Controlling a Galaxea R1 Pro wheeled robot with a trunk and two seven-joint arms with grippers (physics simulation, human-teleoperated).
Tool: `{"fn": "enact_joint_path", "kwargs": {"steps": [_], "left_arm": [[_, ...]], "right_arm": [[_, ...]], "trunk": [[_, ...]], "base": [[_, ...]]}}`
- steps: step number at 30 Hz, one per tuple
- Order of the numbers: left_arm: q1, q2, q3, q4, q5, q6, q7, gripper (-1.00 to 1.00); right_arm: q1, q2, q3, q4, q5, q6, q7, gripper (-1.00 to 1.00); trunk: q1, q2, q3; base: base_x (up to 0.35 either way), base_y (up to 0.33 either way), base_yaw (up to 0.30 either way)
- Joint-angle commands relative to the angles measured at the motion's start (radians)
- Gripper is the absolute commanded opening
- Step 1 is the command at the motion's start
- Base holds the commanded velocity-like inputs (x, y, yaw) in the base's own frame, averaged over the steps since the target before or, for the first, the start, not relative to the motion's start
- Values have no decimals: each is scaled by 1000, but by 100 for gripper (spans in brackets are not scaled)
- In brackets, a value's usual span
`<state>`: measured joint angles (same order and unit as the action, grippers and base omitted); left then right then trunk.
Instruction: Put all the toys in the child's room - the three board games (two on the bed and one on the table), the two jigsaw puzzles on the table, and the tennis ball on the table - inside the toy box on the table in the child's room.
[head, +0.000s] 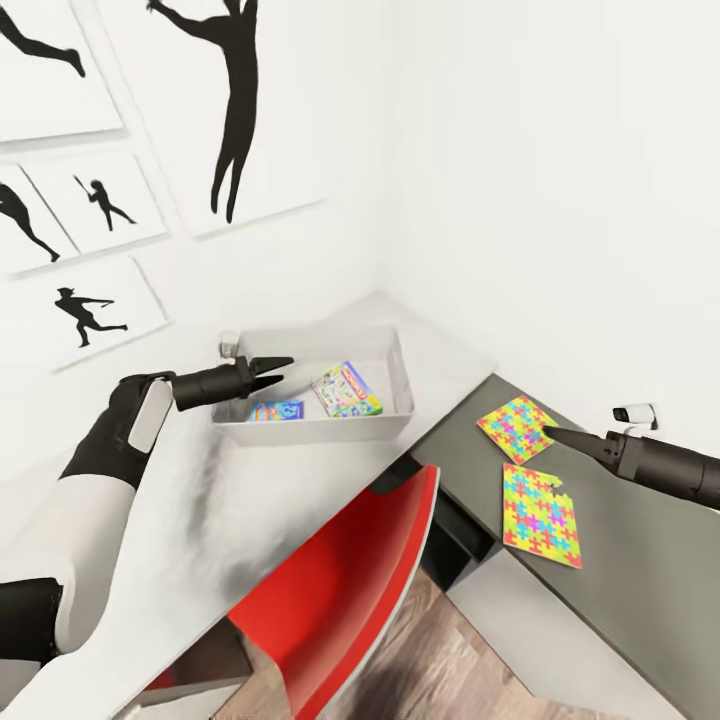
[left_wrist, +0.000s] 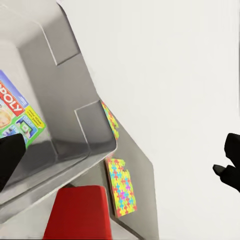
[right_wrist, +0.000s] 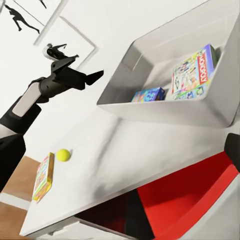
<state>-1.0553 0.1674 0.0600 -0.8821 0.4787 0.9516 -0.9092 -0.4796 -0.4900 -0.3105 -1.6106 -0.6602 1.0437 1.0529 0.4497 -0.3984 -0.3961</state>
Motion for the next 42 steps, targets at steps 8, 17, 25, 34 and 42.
{"fn": "enact_joint_path", "kwargs": {"steps": [8, 17, 25, 34, 42], "left_arm": [[5, -7, 1, -14, -3, 3, -2, 100], [11, -10, 2, -31, -4, 3, 0, 100], [27, -6, 4, -37, -6, 3, 1, 100], [34, -3, 4, -39, -10, 3, 2, 100], [37, -3, 4, -40, -14, 2, 2, 100]], "right_arm": [[-1, 0, 0, 0, 2, 4, 4, 100], [-1, 1, 2, 0, 3, 4, 4, 100], [-4, 3, 16, 0, 3, 4, -6, 100], [-8, 5, 32, 0, 4, 4, -53, 100], [-9, 5, 36, 0, 3, 4, -69, 100]], "trunk": [[0, -2, 10], [0, -2, 23], [0, -2, 35], [0, -2, 46], [0, -2, 56]], "base": [[-74, 0, 139], [-21, 0, 142], [-6, 0, 166], [-2, 0, 202], [-1, 0, 223]]}}
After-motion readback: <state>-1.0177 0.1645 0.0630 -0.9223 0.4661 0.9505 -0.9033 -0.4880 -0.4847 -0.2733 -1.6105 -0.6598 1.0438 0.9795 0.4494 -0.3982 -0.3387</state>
